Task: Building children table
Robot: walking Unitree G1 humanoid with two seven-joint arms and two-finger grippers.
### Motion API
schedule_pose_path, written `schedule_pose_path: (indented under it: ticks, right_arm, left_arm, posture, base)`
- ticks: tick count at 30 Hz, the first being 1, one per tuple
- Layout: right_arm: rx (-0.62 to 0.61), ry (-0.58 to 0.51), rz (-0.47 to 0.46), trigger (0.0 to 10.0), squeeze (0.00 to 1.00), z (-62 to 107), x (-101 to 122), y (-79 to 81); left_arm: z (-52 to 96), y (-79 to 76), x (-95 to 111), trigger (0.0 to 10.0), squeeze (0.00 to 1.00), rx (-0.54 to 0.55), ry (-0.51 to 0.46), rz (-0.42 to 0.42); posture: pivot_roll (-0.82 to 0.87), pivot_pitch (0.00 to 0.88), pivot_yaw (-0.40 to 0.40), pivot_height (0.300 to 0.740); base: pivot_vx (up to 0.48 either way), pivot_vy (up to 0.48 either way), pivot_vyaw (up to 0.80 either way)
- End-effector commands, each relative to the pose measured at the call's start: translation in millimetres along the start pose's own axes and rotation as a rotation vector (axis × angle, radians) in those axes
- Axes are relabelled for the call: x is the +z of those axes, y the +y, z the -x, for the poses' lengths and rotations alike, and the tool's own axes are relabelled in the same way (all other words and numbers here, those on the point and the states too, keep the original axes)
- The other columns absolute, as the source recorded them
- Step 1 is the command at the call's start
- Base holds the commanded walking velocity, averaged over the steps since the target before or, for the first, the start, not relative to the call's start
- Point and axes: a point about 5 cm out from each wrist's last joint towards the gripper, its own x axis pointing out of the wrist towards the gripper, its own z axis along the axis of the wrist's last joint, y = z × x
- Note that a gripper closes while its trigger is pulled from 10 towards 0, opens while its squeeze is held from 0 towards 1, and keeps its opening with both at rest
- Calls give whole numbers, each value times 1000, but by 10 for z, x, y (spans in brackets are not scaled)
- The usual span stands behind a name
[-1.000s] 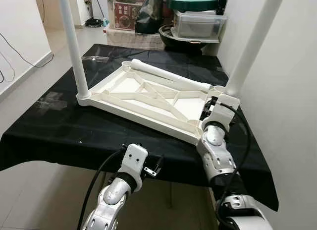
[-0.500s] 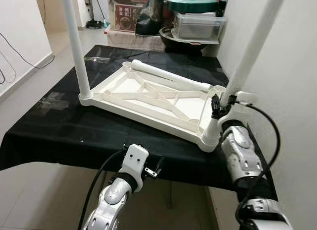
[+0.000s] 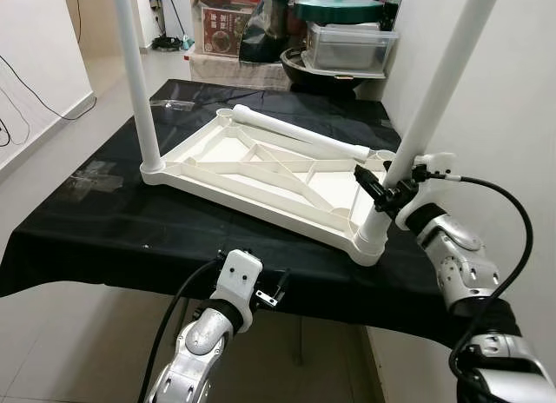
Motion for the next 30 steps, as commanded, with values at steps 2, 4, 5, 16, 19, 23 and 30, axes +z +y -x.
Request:
schedule_pose_path:
  ticks: [2,4,5,16,19,23,30]
  right_arm:
    - [33,17,4,10000,0,-51,22,-1]
    - [44,24,1,10000,0,-63,30,-16]
    - [52,32,3,10000,0,-72,38,-41]
    - [75,67,-15,0,0,-67,-33,-93]
    - [71,67,-31,0,0,-72,-58,-83]
    - [-22,89,-25,0,0,-98,-155,-55]
    - [-287,135,-11,0,0,-102,-316,-76]
  left_arm:
    - [-6,-32,-25,10000,0,-6,6,-3]
    - [-6,-32,-25,10000,0,-5,5,-3]
    - [-3,-32,-21,10000,0,-4,2,-5]
    - [18,-30,-13,10000,0,-6,-1,-8]
    - [18,-28,-15,10000,0,-7,1,-8]
    - [17,-19,-18,10000,0,-8,3,-11]
    - [14,-12,-22,10000,0,-9,5,-13]
  posture:
    - [145,0,-115,740]
    - [145,0,-115,740]
    - [149,0,-118,740]
    - [153,0,-116,740]
    - [153,0,-114,740]
    - [152,0,-108,740]
    - [151,0,-104,740]
  base:
    - [0,0,0]
    - [0,0,0]
    - [0,0,0]
    - [0,0,0]
    - [0,0,0]
    - [0,0,0]
    - [0,0,0]
